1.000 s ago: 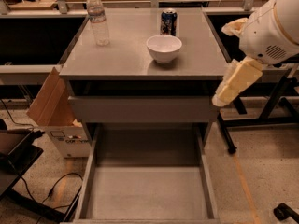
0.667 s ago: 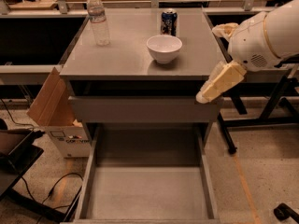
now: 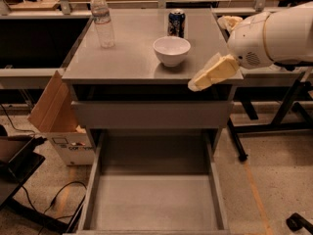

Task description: Place water bottle into middle drawer

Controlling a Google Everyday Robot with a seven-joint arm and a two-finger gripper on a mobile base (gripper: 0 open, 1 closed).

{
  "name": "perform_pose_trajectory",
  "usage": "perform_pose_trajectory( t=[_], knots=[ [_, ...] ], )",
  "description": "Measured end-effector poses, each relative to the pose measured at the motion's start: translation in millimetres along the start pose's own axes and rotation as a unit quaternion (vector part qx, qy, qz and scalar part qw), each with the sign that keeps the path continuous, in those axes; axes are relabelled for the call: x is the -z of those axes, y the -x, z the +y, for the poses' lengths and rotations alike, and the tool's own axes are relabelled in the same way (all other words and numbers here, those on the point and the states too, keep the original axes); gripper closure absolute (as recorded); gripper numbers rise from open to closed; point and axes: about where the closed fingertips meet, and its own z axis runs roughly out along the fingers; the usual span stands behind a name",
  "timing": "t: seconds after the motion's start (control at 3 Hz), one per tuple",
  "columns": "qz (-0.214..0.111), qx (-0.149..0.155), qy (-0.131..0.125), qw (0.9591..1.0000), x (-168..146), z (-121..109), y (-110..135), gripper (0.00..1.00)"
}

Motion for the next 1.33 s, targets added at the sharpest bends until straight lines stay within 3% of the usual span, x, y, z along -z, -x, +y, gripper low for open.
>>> perform_pose_trajectory(
  t=[0.33,0.67,1.0,1.33],
  knots=[
    [0.001,0.000,0.001,1.0000,0.1,0.5,-0.2,0.00],
    [-0.016,0.011,0.007,0.9998,-21.3,-16.8,4.3,0.00],
    [-0.053,0.000,0.003,0.9986,-67.7,-54.4,16.1,0.00],
    [-0.084,-0.055,-0.018,0.9948,-127.2,-89.6,27.9,0.00]
  ],
)
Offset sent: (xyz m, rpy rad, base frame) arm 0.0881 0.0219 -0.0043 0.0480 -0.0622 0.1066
